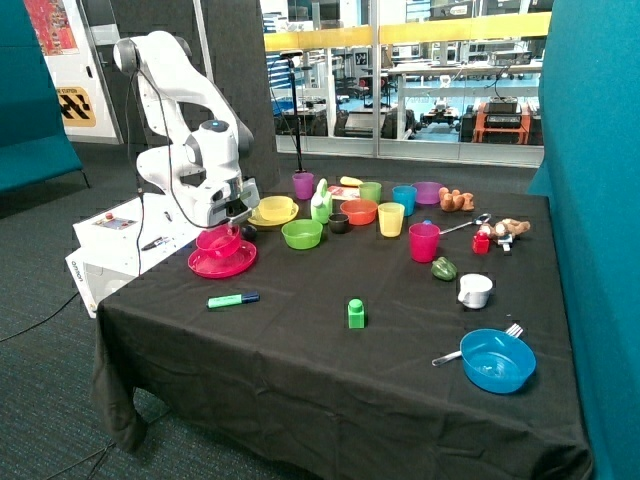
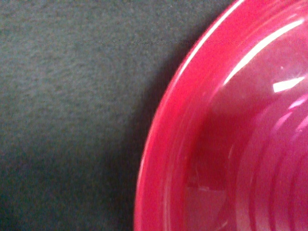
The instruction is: Place the bowls on the appropriate plate
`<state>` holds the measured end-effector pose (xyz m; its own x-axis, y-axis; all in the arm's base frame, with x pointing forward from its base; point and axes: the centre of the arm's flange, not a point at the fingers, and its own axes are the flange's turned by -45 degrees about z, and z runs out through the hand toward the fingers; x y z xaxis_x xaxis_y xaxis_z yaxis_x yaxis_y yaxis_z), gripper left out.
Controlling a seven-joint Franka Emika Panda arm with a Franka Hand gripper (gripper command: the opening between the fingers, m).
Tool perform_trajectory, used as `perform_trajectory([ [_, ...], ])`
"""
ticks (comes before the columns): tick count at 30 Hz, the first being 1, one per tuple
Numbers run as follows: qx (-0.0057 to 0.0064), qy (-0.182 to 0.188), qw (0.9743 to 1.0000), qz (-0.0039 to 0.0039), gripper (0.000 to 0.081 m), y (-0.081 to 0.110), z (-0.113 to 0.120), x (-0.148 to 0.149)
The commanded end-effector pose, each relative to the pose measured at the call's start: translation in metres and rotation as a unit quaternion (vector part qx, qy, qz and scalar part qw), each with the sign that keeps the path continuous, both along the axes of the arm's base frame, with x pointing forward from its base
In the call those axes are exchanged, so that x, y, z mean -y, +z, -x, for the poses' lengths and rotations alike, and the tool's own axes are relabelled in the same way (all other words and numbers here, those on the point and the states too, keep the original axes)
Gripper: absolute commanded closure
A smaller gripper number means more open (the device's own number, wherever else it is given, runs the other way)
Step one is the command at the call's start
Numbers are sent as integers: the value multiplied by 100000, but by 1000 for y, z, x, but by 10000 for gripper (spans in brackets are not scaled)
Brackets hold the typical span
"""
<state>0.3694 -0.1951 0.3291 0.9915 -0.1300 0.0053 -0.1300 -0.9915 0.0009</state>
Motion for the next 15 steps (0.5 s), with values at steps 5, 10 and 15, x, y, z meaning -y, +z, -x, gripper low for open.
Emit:
perform_trajectory([
  [5,-257,228,99999,-76,808,-18,-7,5],
  [10,-257,347,99999,-76,808,-21,-6,5],
  [15,-258,1167,99993,-74,808,-24,-6,2],
])
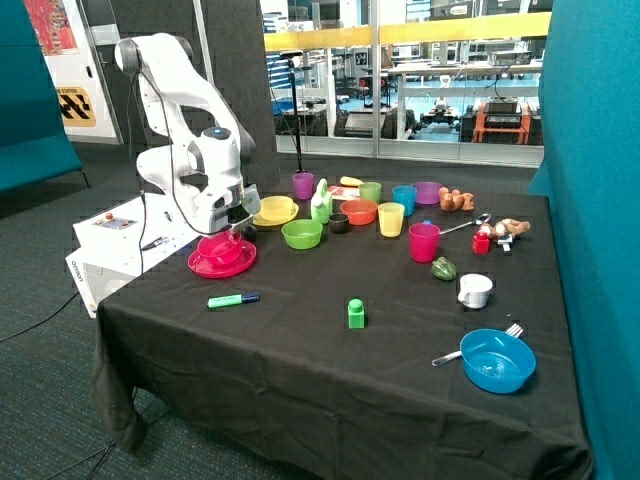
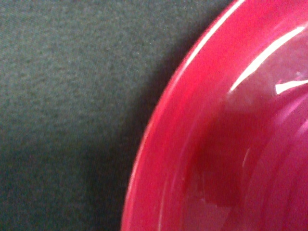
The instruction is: Place the bowls on the appropriate plate
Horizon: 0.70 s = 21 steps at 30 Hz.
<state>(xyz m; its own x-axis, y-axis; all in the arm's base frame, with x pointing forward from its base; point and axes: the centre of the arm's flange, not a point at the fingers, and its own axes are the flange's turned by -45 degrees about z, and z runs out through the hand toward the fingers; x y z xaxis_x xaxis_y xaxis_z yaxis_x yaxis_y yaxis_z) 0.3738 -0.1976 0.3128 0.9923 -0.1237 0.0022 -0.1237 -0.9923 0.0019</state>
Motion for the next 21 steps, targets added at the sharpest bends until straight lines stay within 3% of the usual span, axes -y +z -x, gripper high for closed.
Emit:
perform_trajectory([
  [1,-99,1494,99989,-105,808,-9,-2,-2],
  [3,-99,1823,99983,-105,808,-10,-3,-4],
  [6,-99,2142,99977,-105,567,-12,-3,-7],
  [9,-100,2617,99966,-104,380,-14,-1,-9],
  [11,-100,2864,99959,-104,304,-14,0,-10],
  [17,-100,2960,99956,-104,186,-14,7,-10],
  [21,-100,2846,99959,-104,160,-13,10,-9],
])
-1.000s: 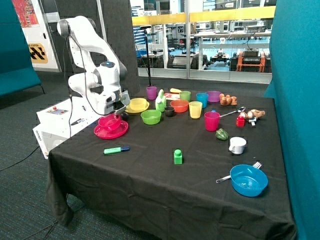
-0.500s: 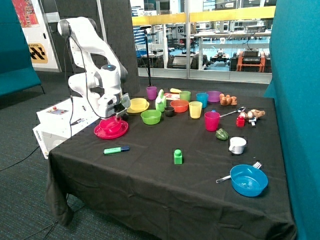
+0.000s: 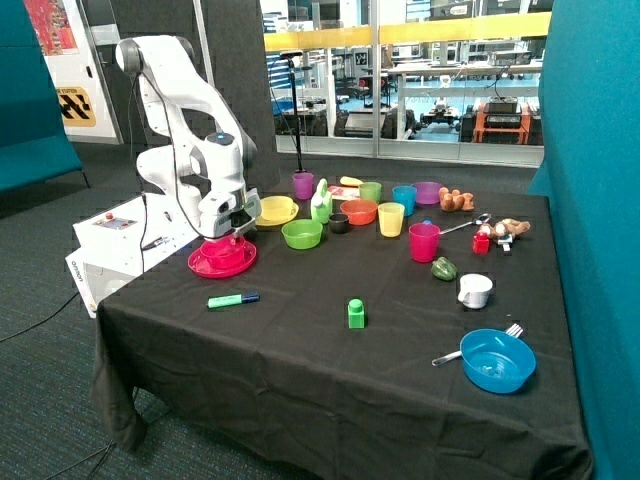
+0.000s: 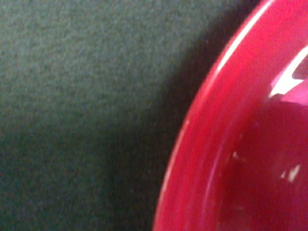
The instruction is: Place the bowls on the appropriate plate
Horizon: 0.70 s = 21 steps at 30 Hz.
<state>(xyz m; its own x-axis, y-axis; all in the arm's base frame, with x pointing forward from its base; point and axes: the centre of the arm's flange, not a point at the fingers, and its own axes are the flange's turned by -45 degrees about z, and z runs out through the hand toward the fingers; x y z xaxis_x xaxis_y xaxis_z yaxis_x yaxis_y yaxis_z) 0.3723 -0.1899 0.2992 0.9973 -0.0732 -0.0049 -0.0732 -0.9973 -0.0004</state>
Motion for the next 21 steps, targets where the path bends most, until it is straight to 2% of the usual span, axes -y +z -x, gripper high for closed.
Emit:
perform_trajectory([
  [1,243,309,99999,38,158,1,10,-1],
  [11,243,340,99999,38,154,5,17,-1],
  [21,244,2097,99978,33,219,29,10,-13],
])
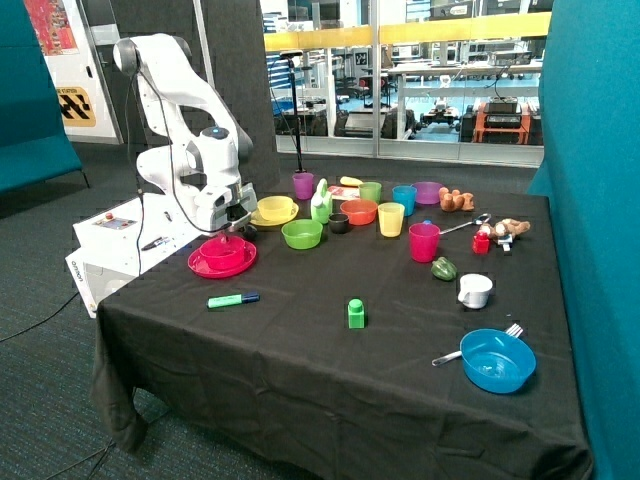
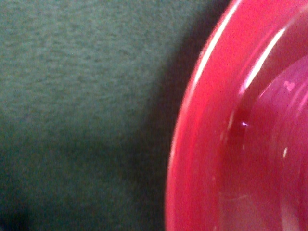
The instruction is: Place the bowls on the appropriate plate
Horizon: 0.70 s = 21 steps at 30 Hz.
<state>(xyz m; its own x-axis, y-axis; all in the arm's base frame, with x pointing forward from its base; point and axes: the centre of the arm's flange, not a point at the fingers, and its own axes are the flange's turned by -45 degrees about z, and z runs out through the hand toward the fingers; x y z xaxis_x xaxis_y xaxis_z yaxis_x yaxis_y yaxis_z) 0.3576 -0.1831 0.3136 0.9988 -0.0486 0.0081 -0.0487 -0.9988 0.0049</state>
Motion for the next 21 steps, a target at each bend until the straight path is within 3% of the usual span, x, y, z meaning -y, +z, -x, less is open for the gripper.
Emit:
perform_trajectory([
  [1,-397,1104,99993,-261,236,17,-6,-8],
  [13,-407,4862,99881,-246,362,40,-13,-38],
  [21,-417,9298,99566,-228,403,56,-14,-67],
])
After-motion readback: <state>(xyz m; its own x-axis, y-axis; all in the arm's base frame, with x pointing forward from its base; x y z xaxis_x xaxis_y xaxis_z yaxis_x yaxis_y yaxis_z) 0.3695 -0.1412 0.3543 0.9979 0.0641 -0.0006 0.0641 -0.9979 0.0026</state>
